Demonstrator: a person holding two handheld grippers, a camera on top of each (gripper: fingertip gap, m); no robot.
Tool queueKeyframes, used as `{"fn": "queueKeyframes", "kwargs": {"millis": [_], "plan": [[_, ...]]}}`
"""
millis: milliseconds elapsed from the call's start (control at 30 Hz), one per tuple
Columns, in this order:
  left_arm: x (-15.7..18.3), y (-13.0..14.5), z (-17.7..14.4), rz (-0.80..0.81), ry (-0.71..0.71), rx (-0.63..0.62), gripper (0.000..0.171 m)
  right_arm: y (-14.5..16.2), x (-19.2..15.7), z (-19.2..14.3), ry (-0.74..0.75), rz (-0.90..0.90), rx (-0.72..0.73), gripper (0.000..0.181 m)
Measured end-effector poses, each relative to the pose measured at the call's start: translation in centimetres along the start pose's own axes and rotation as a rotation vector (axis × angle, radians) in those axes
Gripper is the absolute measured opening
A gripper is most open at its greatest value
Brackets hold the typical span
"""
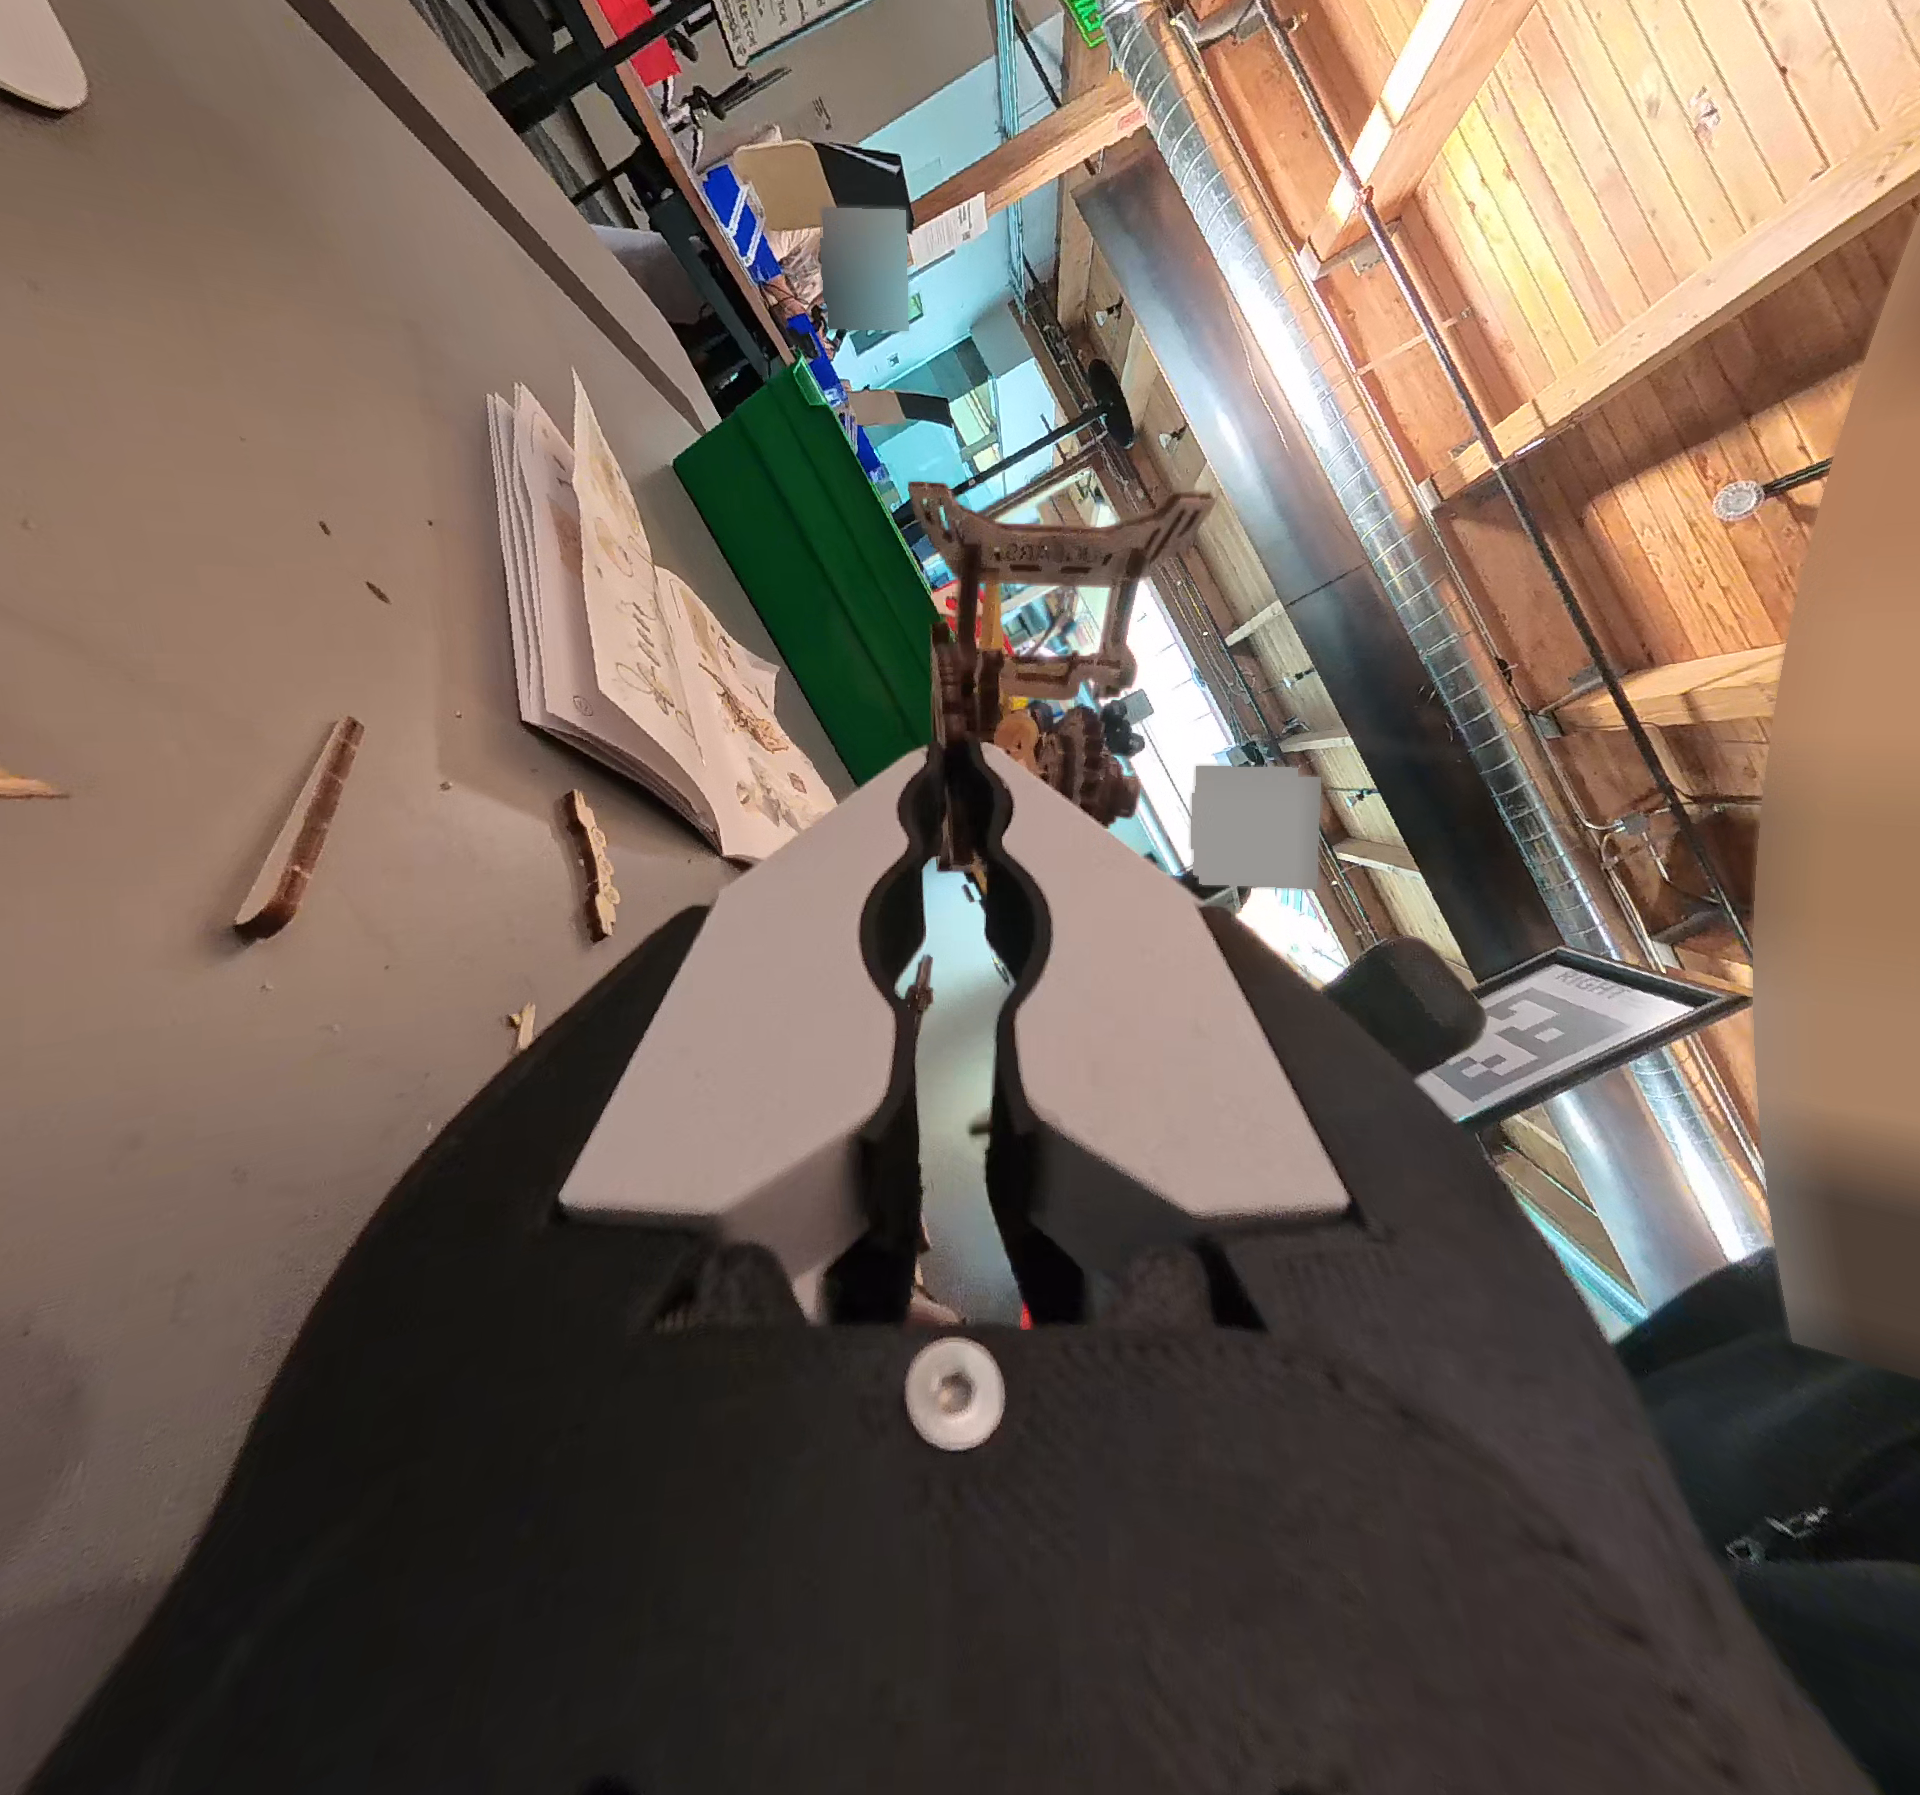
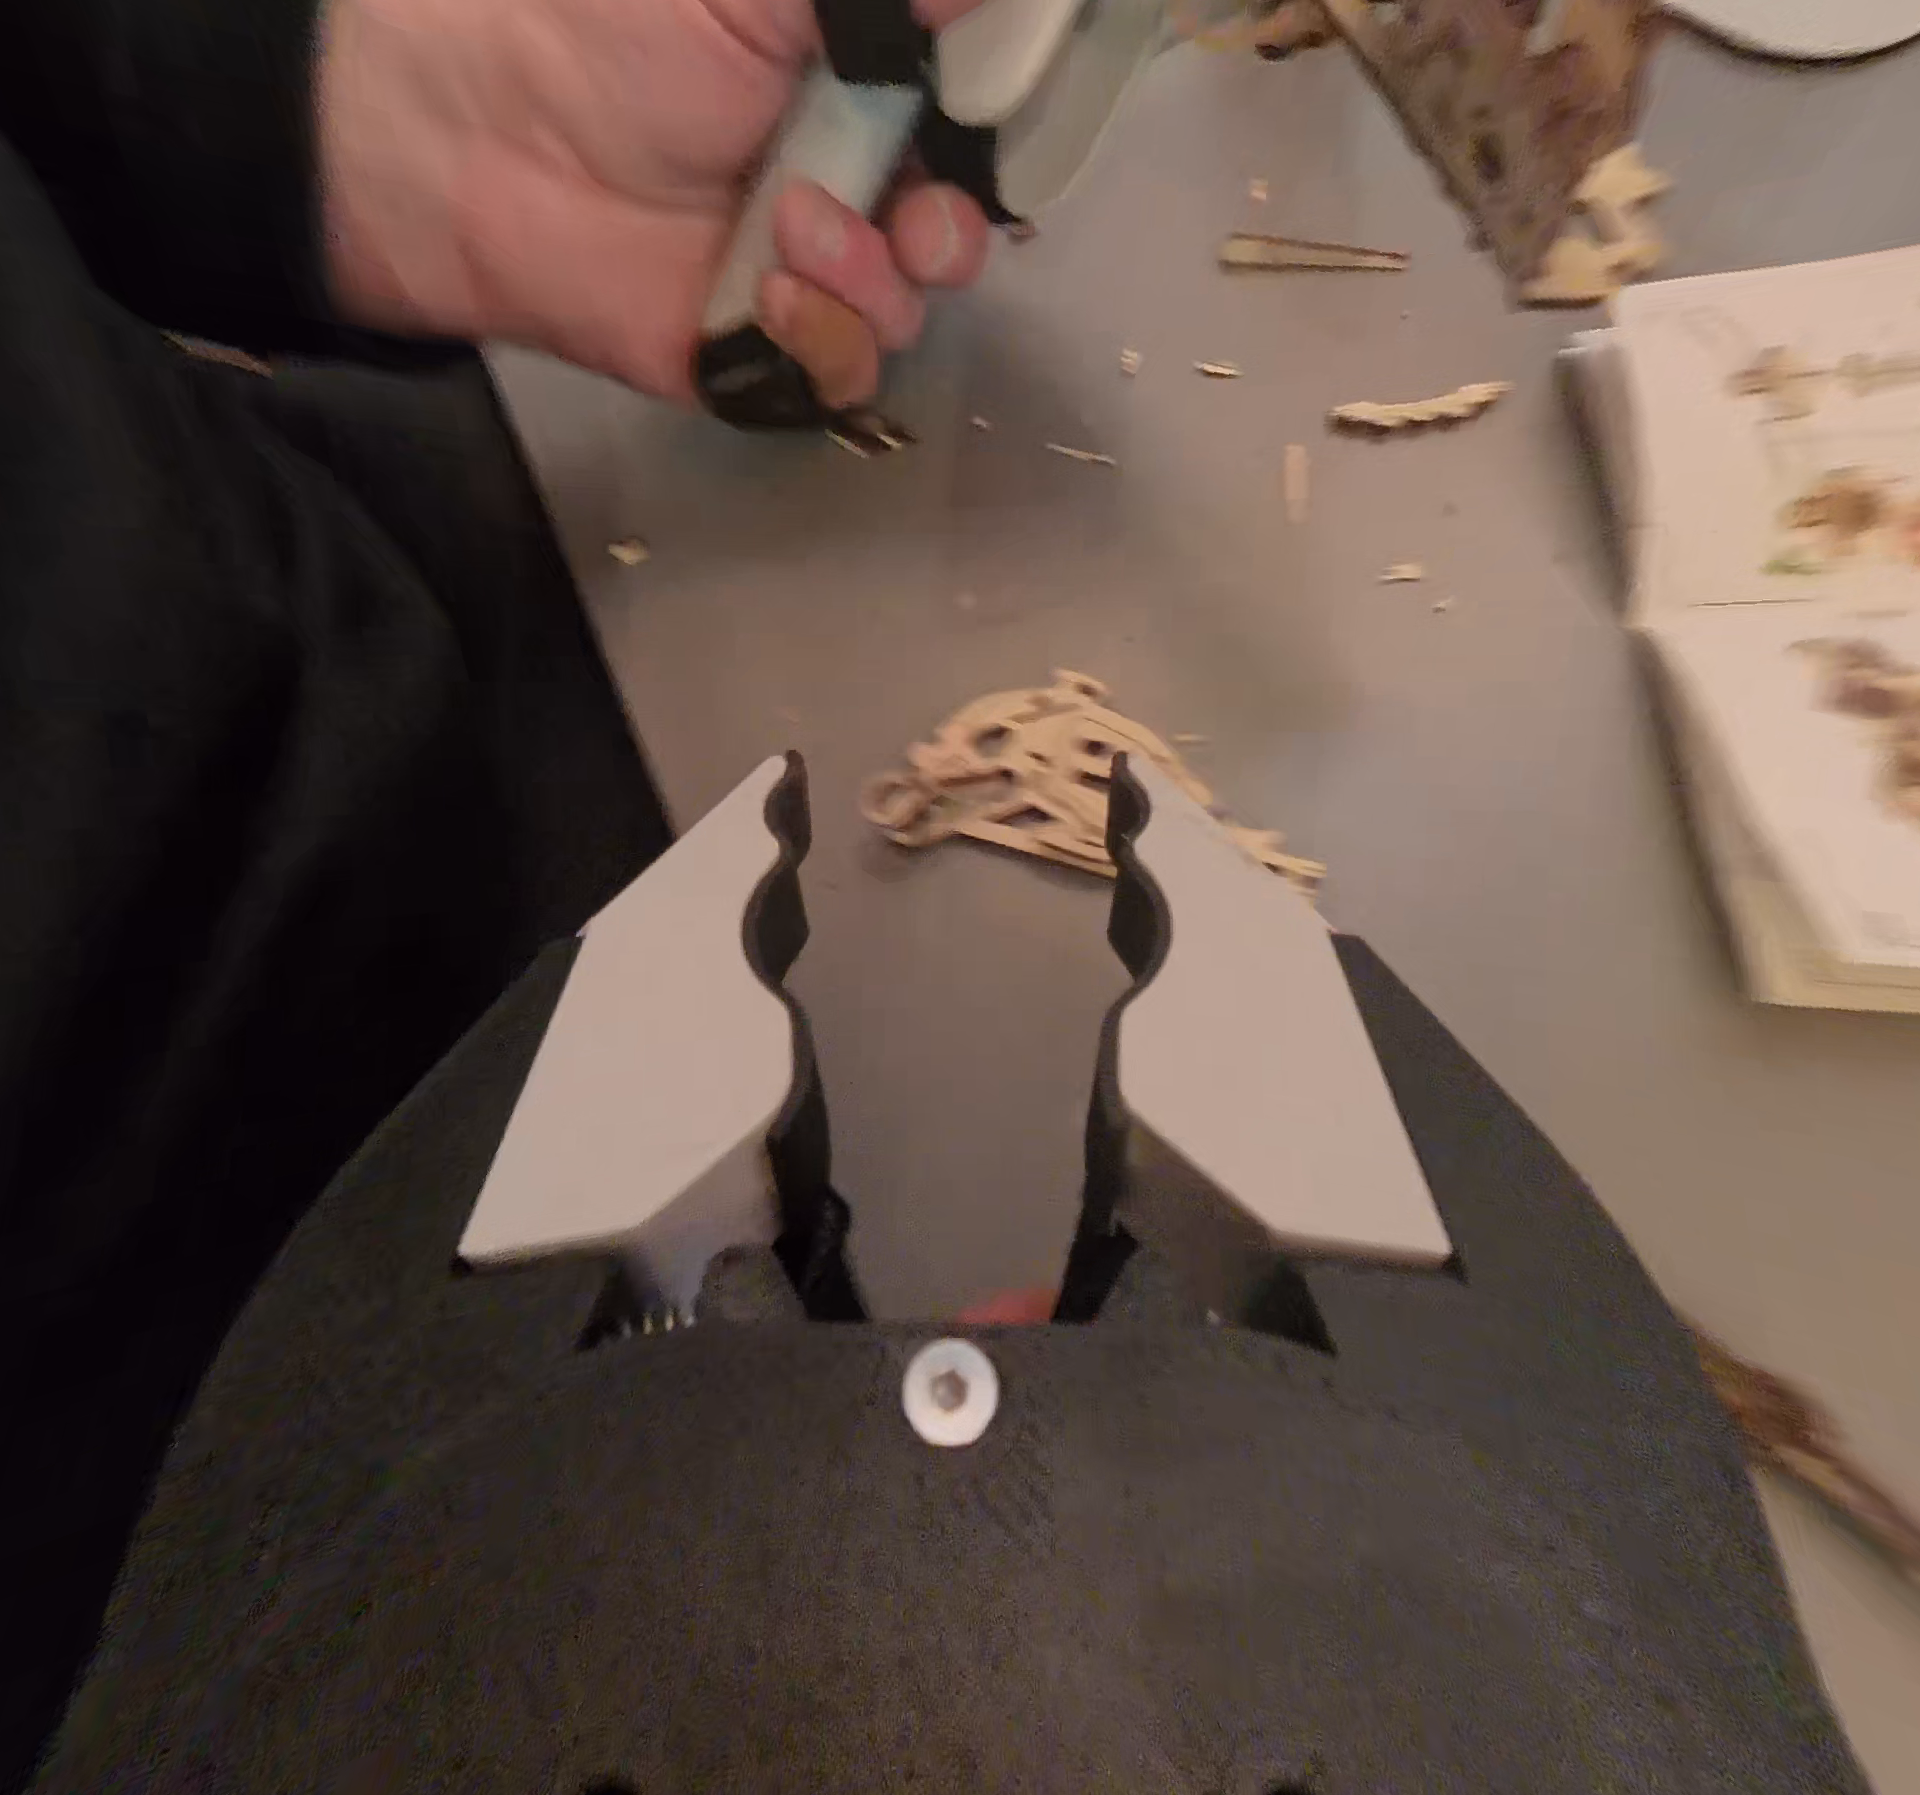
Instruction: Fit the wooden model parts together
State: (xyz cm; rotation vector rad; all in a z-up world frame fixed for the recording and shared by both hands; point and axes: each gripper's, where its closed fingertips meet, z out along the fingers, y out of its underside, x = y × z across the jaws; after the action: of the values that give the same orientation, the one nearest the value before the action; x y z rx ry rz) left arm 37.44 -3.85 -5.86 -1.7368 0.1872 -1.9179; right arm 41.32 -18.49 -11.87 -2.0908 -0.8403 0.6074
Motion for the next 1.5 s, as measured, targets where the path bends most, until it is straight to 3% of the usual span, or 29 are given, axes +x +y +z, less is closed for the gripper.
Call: {"fn": "queueKeyframes", "kwargs": {"millis": [167,233,400,533,933,1267,1400,1500], "plan": [[-0.1,-0.1,-0.2,-0.016,0.009,-0.006,0.001,1.8,2.9,0.2,0.035,-0.385,-0.190,0.055],[-0.2,-0.2,-0.3,-0.020,0.010,-0.003,0.001,3.1,3.2,0.8,-0.034,-0.424,-0.291,0.062],[-0.5,-0.3,-0.5,-0.033,0.007,-0.004,0.001,3.4,2.9,1.6,-0.209,-0.423,-0.361,0.060],[-0.6,-0.2,-0.4,-0.041,0.009,-0.008,0.001,3.1,3.2,1.9,-0.228,-0.393,-0.375,0.032],[-0.9,-0.5,-0.7,-0.080,0.014,0.011,0.001,1.6,2.4,1.8,-0.131,-0.179,-0.208,0.027],[-0.8,-0.4,-0.4,-0.078,0.005,0.030,0.001,-9.1,5.4,-2.1,0.116,-0.136,0.171,0.027],[-0.7,-0.4,0.0,-0.089,0.006,0.035,0.001,-10.6,7.6,-1.7,0.269,-0.171,0.170,0.027],[-0.7,-0.4,0.1,-0.093,0.007,0.043,0.001,-11.5,7.6,-1.1,0.274,-0.144,0.197,0.027]]}}
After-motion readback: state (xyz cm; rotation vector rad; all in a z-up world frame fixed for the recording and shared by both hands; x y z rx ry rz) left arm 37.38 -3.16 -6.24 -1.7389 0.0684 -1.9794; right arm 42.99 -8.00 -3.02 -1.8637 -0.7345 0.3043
